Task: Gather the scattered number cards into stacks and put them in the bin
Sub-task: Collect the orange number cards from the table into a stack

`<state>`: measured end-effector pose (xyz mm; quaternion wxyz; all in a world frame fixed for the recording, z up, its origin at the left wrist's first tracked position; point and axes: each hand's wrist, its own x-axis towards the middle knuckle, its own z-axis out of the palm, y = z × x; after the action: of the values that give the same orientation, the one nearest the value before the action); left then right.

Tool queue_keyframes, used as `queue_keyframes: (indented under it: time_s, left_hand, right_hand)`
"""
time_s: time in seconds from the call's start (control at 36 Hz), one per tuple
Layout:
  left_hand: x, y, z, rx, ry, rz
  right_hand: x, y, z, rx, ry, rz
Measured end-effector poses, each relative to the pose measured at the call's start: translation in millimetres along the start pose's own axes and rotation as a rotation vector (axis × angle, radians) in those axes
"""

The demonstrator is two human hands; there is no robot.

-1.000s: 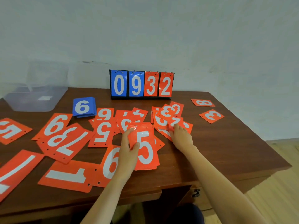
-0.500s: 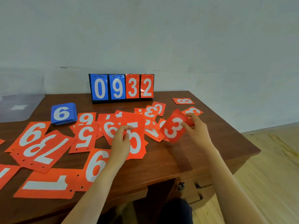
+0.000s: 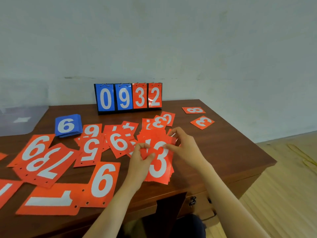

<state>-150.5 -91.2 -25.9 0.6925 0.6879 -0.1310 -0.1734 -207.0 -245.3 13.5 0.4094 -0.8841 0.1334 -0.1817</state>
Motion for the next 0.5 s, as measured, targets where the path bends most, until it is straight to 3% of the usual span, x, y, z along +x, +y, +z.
queue_keyframes:
  time_s: [0.17,0.39,0.5]
  left_hand:
    - [7,-5,-23,-0.038,0.142,0.002]
    - [12,-13,-56,-0.033,0.257,-0.017]
    - [14,-18,-60,-0.024,0.27,-0.032]
  right_hand:
    - [31,24,31,-0.266,0.176,-0.02]
    - [49,58,55,-0.575,-0.3,0.218]
    - [43,61,60,-0.687,-0.261,0.195]
